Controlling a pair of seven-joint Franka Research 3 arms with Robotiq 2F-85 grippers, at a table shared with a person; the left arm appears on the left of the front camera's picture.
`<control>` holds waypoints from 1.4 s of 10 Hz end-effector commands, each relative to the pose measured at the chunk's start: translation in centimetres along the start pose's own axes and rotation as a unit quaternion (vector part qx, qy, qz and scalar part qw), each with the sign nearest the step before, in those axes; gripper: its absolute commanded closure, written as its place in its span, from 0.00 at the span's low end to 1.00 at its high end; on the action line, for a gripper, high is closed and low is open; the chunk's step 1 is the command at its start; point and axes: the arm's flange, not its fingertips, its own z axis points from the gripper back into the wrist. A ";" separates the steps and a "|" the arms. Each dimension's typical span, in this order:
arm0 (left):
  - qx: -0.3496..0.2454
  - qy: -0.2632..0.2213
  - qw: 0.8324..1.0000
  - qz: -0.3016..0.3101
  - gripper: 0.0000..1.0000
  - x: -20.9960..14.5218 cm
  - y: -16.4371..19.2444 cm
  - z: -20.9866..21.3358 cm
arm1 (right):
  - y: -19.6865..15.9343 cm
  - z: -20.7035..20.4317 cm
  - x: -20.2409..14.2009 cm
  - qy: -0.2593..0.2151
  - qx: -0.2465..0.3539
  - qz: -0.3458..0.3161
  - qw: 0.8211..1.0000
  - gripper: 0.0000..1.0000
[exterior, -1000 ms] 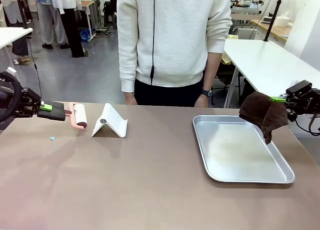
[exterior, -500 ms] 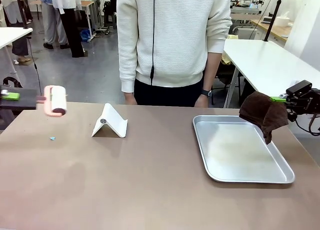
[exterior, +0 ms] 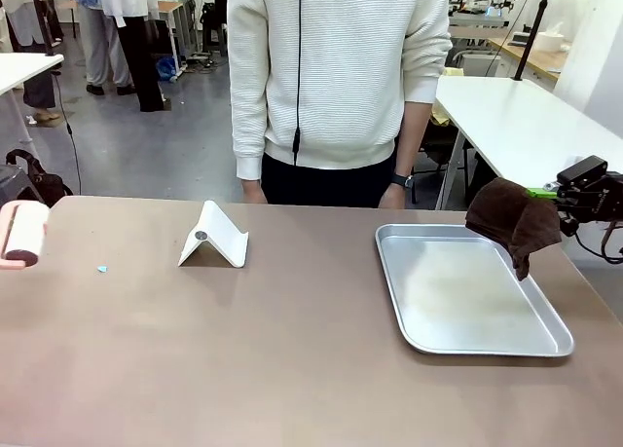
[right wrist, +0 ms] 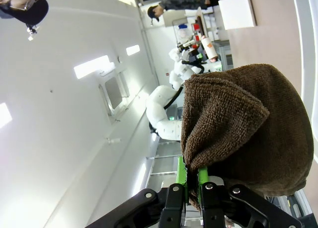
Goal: Clean the surface of the table.
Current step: Clean the area not pointed to by the person.
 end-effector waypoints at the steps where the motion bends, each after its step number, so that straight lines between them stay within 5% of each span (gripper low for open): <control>1: -0.026 -0.030 0.999 0.019 0.78 1.3 1.7 1.5 | 0.8 -0.2 -0.3 0.001 0.001 -0.009 1.000 0.91; 8: -0.004 -0.015 1.000 0.017 0.78 0.6 2.4 1.4 | 0.8 -0.2 -0.3 0.001 0.001 -0.009 1.000 0.91; 14: 0.131 -0.033 0.990 0.030 0.78 3.3 0.5 -5.3 | 0.8 -0.2 -0.3 0.001 0.001 -0.009 1.000 0.91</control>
